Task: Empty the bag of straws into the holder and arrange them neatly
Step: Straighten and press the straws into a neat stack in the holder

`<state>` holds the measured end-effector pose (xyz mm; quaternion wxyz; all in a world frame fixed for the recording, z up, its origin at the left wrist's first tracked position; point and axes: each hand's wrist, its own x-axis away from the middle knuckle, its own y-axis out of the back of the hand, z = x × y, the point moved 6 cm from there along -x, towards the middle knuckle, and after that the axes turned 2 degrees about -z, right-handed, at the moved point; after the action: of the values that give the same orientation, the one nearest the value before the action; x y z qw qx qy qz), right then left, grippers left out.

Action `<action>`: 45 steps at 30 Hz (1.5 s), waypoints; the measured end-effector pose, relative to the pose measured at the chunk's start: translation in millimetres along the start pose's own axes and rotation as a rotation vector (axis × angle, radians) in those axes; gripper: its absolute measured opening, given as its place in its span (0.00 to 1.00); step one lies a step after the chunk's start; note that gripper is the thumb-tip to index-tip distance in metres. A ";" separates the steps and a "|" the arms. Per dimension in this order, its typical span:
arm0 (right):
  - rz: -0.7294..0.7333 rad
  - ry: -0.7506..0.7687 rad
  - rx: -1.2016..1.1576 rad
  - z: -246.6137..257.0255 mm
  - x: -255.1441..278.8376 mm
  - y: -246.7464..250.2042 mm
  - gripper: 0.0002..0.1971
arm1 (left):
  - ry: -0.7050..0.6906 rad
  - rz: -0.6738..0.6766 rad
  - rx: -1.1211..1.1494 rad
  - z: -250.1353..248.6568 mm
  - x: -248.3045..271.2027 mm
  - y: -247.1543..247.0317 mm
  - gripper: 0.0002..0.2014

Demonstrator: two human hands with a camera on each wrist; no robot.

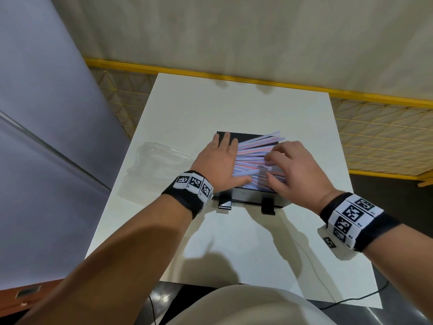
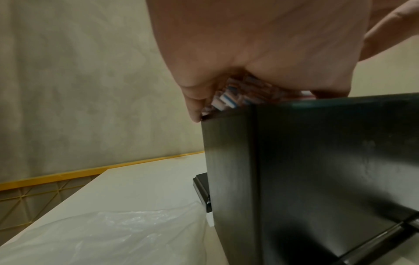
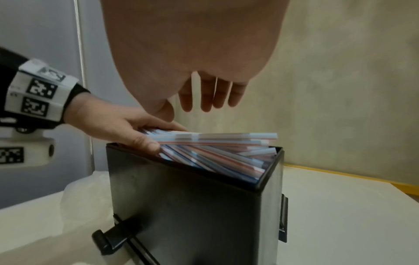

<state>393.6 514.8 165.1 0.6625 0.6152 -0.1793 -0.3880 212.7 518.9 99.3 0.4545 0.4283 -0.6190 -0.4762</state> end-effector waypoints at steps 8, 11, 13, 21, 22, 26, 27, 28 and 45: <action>0.267 -0.134 0.046 -1.9 -5.7 -39.0 0.40 | -0.126 -0.021 -0.067 -2.9 3.8 3.8 0.46; 0.184 -0.097 0.118 1.3 -12.3 -34.7 0.39 | -0.142 0.008 -0.062 1.8 7.7 0.8 0.42; 0.252 -0.078 0.151 0.5 -14.9 -41.6 0.40 | -0.173 0.005 -0.076 2.8 8.8 -1.9 0.41; 0.262 -0.036 0.170 4.4 -10.0 -41.5 0.27 | -0.184 -0.019 -0.127 -4.4 16.3 -3.8 0.45; 0.238 -0.027 0.167 5.7 -8.4 -40.0 0.25 | -0.175 -0.025 -0.132 -4.8 16.5 -4.0 0.44; 0.205 -0.030 0.166 5.4 -3.7 -41.7 0.19 | -0.111 -0.079 -0.127 -4.7 16.3 -2.1 0.45; 0.243 -0.039 0.158 5.2 -3.0 -44.5 0.20 | -0.091 -0.075 -0.128 -4.4 15.8 -3.3 0.46; 0.282 -0.051 0.151 5.1 -2.6 -47.1 0.23 | -0.079 -0.078 -0.131 -4.7 15.7 -3.7 0.47; 0.411 -0.132 0.055 -1.6 14.3 -56.1 0.48 | 0.060 -0.462 0.306 26.3 27.6 29.8 0.22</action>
<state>387.4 508.6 107.7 0.6975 0.5567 -0.3545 -0.2790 178.2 502.9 129.3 0.2823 0.6357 -0.5558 -0.4553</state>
